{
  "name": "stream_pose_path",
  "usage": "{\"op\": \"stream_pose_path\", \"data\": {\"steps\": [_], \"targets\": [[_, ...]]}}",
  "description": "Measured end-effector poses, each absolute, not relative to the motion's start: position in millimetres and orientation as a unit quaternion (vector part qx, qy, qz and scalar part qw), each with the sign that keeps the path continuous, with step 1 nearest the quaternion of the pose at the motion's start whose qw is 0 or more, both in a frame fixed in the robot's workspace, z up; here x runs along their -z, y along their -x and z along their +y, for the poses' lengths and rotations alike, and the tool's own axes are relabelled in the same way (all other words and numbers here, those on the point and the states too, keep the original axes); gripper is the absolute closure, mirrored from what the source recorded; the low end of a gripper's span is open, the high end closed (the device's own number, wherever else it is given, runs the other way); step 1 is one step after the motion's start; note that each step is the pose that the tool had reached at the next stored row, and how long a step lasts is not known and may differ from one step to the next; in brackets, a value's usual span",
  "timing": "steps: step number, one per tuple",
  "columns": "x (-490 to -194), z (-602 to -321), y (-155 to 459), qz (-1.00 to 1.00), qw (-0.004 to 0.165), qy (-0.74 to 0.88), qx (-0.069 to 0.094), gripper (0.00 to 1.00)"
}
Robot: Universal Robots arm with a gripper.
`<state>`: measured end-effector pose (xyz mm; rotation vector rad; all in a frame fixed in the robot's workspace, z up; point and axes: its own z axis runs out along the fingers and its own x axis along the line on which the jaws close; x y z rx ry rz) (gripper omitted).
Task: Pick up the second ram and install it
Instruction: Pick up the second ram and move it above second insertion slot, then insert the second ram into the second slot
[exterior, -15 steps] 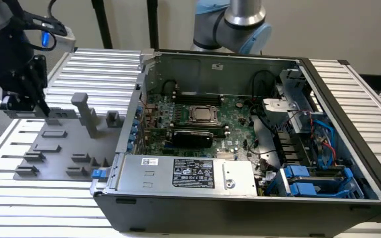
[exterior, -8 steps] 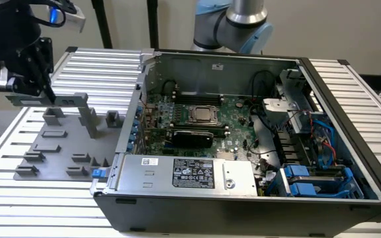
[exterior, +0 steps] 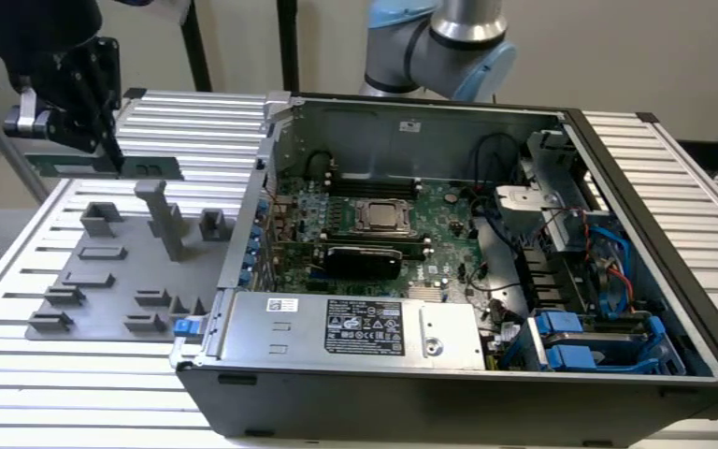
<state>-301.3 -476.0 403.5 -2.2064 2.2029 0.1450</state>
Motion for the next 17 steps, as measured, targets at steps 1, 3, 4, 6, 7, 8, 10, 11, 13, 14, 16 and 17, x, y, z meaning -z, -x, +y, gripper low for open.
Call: {"op": "stream_pose_path", "data": {"steps": [1, 3, 4, 6, 7, 8, 10, 11, 13, 14, 16, 17], "targets": [[-405, -476, 298, 0.706, 0.009, 0.707, -0.047, 1.0], [-406, -476, 290, 0.706, 0.008, 0.707, -0.048, 1.0], [-406, -476, 286, 0.706, 0.008, 0.707, -0.049, 1.0], [-406, -475, 278, 0.706, 0.006, 0.707, -0.05, 1.0], [-406, -475, 274, 0.706, 0.006, 0.707, -0.051, 1.0], [-406, -475, 270, 0.706, 0.005, 0.706, -0.052, 1.0], [-406, -474, 261, 0.706, 0.004, 0.706, -0.053, 1.0], [-406, -474, 257, 0.706, 0.004, 0.706, -0.053, 1.0], [-406, -473, 248, 0.706, 0.003, 0.706, -0.053, 1.0], [-406, -473, 244, 0.706, 0.003, 0.706, -0.054, 1.0], [-406, -473, 235, 0.706, 0.003, 0.706, -0.054, 1.0], [-406, -472, 230, 0.706, 0.003, 0.706, -0.054, 1.0]]}}
